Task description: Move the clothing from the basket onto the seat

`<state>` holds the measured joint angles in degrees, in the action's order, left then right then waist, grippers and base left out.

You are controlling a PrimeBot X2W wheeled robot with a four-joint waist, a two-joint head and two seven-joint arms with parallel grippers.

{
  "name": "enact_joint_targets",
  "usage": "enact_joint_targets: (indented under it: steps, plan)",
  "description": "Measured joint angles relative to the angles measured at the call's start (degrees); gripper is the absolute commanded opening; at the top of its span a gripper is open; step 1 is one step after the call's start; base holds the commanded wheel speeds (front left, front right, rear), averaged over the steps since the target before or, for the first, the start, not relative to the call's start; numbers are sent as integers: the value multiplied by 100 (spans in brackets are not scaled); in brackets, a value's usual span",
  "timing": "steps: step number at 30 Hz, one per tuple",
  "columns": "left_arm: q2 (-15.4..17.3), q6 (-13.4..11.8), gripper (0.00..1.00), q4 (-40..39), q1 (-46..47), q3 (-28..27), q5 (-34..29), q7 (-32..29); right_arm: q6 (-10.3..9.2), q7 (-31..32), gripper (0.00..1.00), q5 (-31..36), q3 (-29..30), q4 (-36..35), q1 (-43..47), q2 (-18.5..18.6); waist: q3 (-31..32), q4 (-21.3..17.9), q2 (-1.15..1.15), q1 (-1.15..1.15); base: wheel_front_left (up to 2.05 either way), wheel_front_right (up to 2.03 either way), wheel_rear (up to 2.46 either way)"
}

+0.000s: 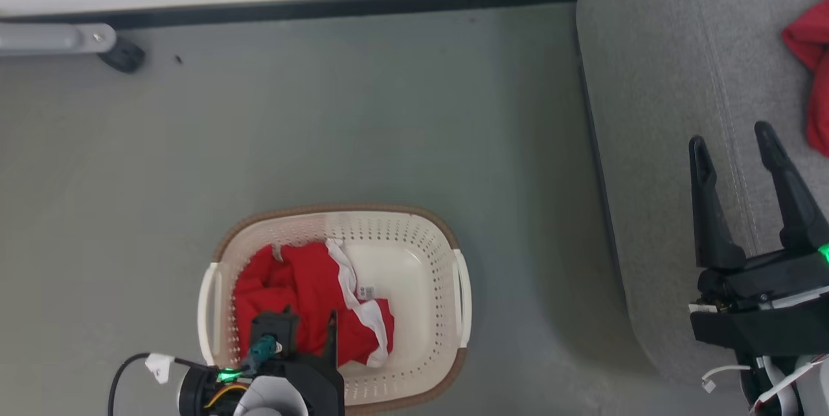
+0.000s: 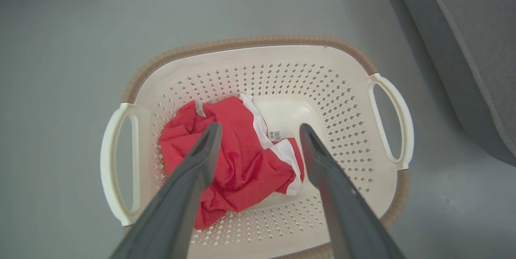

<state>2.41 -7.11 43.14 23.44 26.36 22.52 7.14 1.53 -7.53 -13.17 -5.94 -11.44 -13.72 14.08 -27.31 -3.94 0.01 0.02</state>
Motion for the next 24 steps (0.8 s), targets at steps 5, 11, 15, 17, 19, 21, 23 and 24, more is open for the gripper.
enact_joint_targets:
  steps: [5, 11, 15, 17, 19, 21, 23, 24]
  plan:
    - [0, 0, 100, 357, 275, 2, 222, -53, 0, 47, 100, 0, 10, -301, -216, 2, -414, -183, 0, -1, 0, 0, 0]
    - [-3, 0, 100, 626, 666, 171, 279, -100, -1, 51, 100, 1, 180, -539, -262, 93, -925, -392, 0, -1, 0, 0, 0]
    - [-4, 0, 100, 840, 1032, 138, 290, -131, -3, 94, 100, 1, 259, -726, -335, 127, -1276, -503, 0, -1, 0, 0, 0]
    - [-10, 0, 100, 947, 1231, 9, 291, -148, -10, 94, 100, 0, 304, -842, -376, 133, -1454, -551, 0, -1, 0, 0, 0]
    - [-11, 0, 100, 1067, 1455, -125, 289, -148, -22, 93, 100, 0, 343, -915, -444, 138, -1632, -592, 0, -1, 0, 0, 0]
    - [-12, 0, 100, 1199, 1722, -226, 256, -148, -59, 92, 100, 0, 385, -1027, -467, 138, -1811, -627, 0, -1, 0, 0, 0]
    - [-16, 0, 100, 1307, 1997, -346, 202, -145, -75, 92, 100, -8, 415, -1078, -474, 137, -1988, -655, 0, -1, 0, 0, 0]
    - [-12, 0, 100, 1361, 2140, -367, 155, -143, -102, 91, 100, -21, 433, -1105, -482, 136, -2078, -666, 0, -1, 0, 0, 0]
